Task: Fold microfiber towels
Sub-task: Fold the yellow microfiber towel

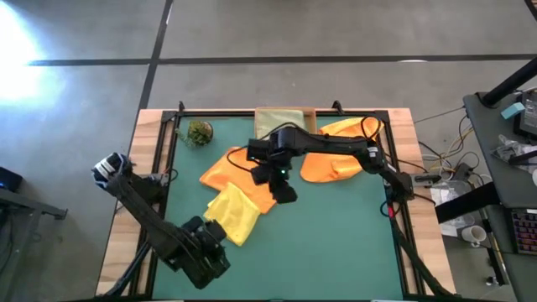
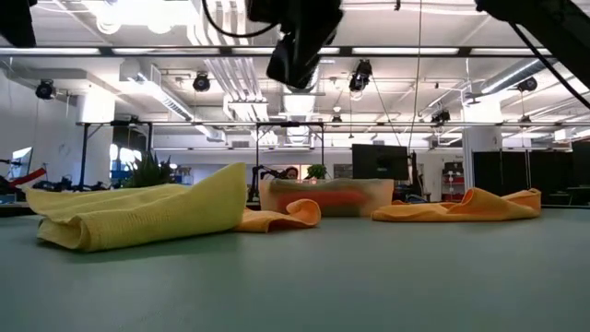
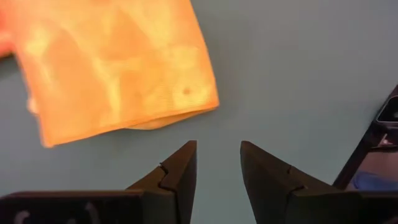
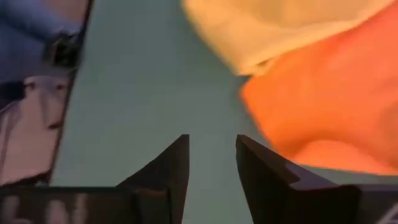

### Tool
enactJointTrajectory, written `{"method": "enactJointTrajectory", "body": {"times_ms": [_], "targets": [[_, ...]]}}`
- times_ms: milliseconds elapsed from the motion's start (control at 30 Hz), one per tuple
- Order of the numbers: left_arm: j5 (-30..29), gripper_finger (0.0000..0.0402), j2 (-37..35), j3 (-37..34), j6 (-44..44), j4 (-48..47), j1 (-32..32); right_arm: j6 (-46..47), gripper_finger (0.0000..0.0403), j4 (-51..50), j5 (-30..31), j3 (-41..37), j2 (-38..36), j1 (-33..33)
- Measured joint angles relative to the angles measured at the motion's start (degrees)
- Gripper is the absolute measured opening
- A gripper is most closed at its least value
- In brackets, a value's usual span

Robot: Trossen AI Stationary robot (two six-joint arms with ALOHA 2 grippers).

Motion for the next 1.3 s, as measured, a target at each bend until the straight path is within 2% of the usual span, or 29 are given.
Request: {"method": "enactJointTrajectory", "body": {"times_ms": [167, 267, 500, 633, 733, 867, 1033, 1300], "targets": [[0.1, 0.0109, 2.8, 0.0, 0.0, 5.5, 0.0, -3.2, 0.0116, -0.1, -2.0, -7.6, -4.0, 2.9], [0.0, 0.0109, 4.0, 0.1, 0.0, 6.6, 0.1, -3.6, 0.0118, 4.1, -2.1, -14.6, -8.0, 4.5], [-1.5, 0.0109, 6.3, 0.0, 0.0, 2.7, 2.5, 3.8, 0.0123, 28.6, -2.0, -35.4, -19.0, 5.9], [-1.6, 0.0109, 6.3, -0.1, 0.0, -4.0, 5.9, 11.0, 0.0119, 45.1, -1.8, -45.0, -23.3, 5.9], [-1.7, 0.0109, 5.7, -1.3, 0.1, -8.9, 8.6, 16.8, 0.0117, 55.9, -1.3, -50.1, -23.7, 5.8], [-1.5, 0.0109, 4.2, -5.8, 2.3, -6.4, 11.3, 23.0, 0.0116, 68.6, -0.2, -54.9, -22.8, 5.9], [-0.9, 0.0109, 2.8, -11.4, 4.8, 0.8, 12.7, 27.5, 0.0114, 78.1, 8.6, -60.5, -22.8, 5.8], [-0.8, 0.0109, -0.7, -18.8, 5.1, 6.1, 13.7, 33.1, 0.0098, 88.6, 11.1, -62.9, -18.6, 5.8]]}}
